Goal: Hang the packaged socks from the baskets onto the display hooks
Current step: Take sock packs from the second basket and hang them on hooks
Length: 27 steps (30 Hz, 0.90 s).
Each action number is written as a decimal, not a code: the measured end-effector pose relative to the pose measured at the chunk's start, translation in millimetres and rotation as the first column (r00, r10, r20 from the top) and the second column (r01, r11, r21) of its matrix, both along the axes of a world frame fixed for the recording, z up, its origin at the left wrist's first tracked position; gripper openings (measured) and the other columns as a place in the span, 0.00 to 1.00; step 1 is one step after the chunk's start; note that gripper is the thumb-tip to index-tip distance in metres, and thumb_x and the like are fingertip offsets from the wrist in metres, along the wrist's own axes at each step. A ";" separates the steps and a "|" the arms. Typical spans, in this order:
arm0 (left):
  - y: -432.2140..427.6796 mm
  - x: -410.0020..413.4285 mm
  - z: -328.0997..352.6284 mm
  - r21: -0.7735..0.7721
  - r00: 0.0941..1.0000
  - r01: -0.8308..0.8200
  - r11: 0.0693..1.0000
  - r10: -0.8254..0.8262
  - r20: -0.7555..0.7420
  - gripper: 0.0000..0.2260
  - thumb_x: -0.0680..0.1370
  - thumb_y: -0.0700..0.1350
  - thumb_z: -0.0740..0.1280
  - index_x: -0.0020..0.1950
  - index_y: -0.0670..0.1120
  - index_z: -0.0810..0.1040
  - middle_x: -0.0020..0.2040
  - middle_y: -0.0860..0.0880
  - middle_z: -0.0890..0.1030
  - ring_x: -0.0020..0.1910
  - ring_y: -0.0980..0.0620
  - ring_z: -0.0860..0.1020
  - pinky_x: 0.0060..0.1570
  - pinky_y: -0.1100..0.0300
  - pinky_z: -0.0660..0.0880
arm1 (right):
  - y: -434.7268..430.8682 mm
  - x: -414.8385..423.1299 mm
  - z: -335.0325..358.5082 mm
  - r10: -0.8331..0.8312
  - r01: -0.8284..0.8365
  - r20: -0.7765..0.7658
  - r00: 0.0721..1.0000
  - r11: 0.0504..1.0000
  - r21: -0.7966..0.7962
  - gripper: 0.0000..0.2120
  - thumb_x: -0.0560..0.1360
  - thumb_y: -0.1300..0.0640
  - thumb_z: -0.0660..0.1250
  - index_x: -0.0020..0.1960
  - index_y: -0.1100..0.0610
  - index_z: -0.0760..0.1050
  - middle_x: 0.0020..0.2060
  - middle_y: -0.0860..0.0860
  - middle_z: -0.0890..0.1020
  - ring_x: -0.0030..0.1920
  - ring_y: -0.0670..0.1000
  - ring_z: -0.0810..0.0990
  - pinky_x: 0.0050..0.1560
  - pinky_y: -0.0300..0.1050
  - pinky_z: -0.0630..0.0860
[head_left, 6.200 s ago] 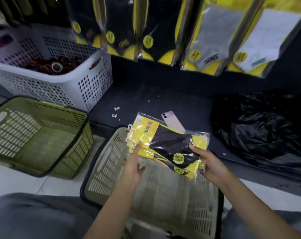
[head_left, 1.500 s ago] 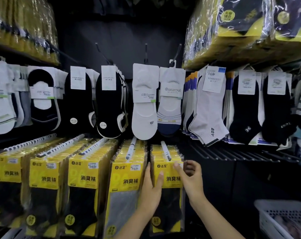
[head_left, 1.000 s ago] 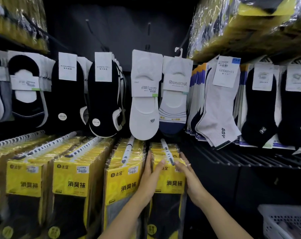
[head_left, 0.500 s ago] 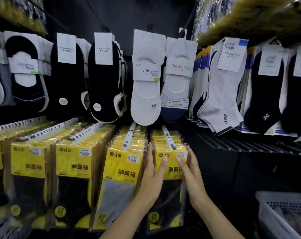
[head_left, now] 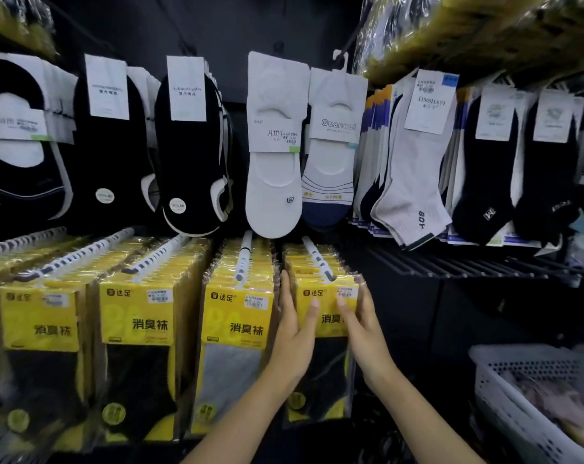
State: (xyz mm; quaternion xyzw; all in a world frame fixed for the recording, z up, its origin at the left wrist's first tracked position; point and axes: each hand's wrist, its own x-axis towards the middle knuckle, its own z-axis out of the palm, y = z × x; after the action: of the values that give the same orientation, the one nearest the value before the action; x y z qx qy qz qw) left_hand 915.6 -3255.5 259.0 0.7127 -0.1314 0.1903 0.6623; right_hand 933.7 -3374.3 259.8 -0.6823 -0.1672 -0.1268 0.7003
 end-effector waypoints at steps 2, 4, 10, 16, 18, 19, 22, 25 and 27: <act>-2.4 -17.4 -0.9 0.021 0.998 0.010 1.000 -0.011 0.063 0.32 0.76 0.59 0.58 0.74 0.66 0.42 0.77 0.64 0.47 0.75 0.66 0.47 0.76 0.57 0.50 | -1.1 -9.3 1.4 -0.034 0.034 0.004 0.999 0.999 0.007 0.31 0.79 0.54 0.61 0.77 0.47 0.51 0.74 0.40 0.60 0.73 0.41 0.60 0.72 0.41 0.60; -3.5 -39.8 -3.1 0.054 0.987 -0.008 0.999 -0.001 0.162 0.29 0.79 0.56 0.59 0.75 0.63 0.47 0.76 0.67 0.50 0.73 0.70 0.49 0.73 0.66 0.52 | -1.5 -21.5 2.7 -0.132 0.133 0.028 0.991 0.991 -0.030 0.31 0.78 0.53 0.63 0.76 0.46 0.53 0.71 0.38 0.59 0.72 0.40 0.58 0.69 0.38 0.58; 58.2 -76.8 2.9 -0.036 0.861 -0.346 0.937 0.333 0.384 0.14 0.79 0.55 0.60 0.65 0.57 0.71 0.61 0.63 0.74 0.63 0.62 0.72 0.59 0.73 0.68 | 10.9 -57.8 3.6 -0.204 0.221 0.161 0.966 0.971 -0.093 0.11 0.77 0.55 0.66 0.56 0.45 0.70 0.57 0.45 0.73 0.55 0.37 0.74 0.52 0.29 0.71; 103.5 -53.6 -3.2 0.061 0.930 -0.368 0.928 0.367 0.033 0.29 0.79 0.55 0.60 0.77 0.54 0.52 0.76 0.54 0.56 0.75 0.55 0.57 0.69 0.62 0.58 | 68.3 -58.0 4.5 0.043 -0.058 -0.075 0.996 0.976 -0.210 0.26 0.79 0.49 0.61 0.74 0.51 0.60 0.72 0.45 0.66 0.69 0.43 0.66 0.60 0.30 0.63; 107.2 -47.6 0.2 0.052 0.956 -0.280 0.959 0.283 -0.074 0.32 0.78 0.56 0.61 0.77 0.56 0.48 0.78 0.55 0.51 0.76 0.52 0.53 0.71 0.54 0.56 | 82.6 -51.9 9.8 0.050 -0.078 -0.140 0.989 0.978 -0.195 0.31 0.79 0.46 0.60 0.77 0.52 0.53 0.75 0.46 0.60 0.74 0.47 0.60 0.64 0.36 0.60; 108.6 -45.6 3.5 0.041 0.964 -0.241 0.970 0.245 -0.109 0.33 0.78 0.57 0.61 0.77 0.57 0.46 0.78 0.55 0.50 0.76 0.52 0.52 0.71 0.53 0.55 | 88.5 -48.8 12.4 0.058 -0.085 -0.153 0.986 0.980 -0.178 0.31 0.79 0.45 0.60 0.78 0.51 0.52 0.75 0.46 0.59 0.74 0.47 0.58 0.64 0.38 0.59; 109.6 -42.5 10.2 0.056 0.977 -0.160 0.985 0.167 -0.131 0.31 0.79 0.57 0.60 0.76 0.61 0.45 0.78 0.58 0.49 0.76 0.54 0.51 0.70 0.55 0.55 | 101.6 -43.3 17.9 0.103 -0.118 -0.151 0.983 0.988 -0.095 0.31 0.79 0.44 0.59 0.77 0.48 0.52 0.74 0.43 0.60 0.74 0.45 0.59 0.65 0.38 0.59; 110.2 -41.8 6.4 0.039 0.983 -0.158 0.987 0.161 -0.085 0.29 0.79 0.58 0.59 0.75 0.63 0.47 0.76 0.62 0.51 0.75 0.58 0.51 0.68 0.59 0.55 | 103.8 -39.0 14.5 0.097 -0.107 -0.136 0.986 0.992 -0.071 0.32 0.76 0.41 0.61 0.77 0.46 0.53 0.74 0.42 0.61 0.71 0.42 0.60 0.68 0.39 0.60; 112.6 -40.1 3.3 0.036 0.986 -0.158 0.987 0.160 -0.053 0.30 0.77 0.60 0.60 0.75 0.64 0.48 0.74 0.64 0.52 0.73 0.63 0.51 0.67 0.62 0.54 | 102.7 -34.5 10.0 0.106 -0.117 -0.146 0.984 0.991 -0.069 0.36 0.73 0.37 0.61 0.76 0.44 0.53 0.74 0.41 0.59 0.72 0.42 0.59 0.68 0.40 0.59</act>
State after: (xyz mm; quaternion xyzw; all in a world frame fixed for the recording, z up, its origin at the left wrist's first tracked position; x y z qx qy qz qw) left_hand 875.5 -3142.9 262.2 0.7363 -0.0586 0.2207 0.6369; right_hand 899.2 -3271.6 269.9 -0.7057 -0.1597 -0.0320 0.6896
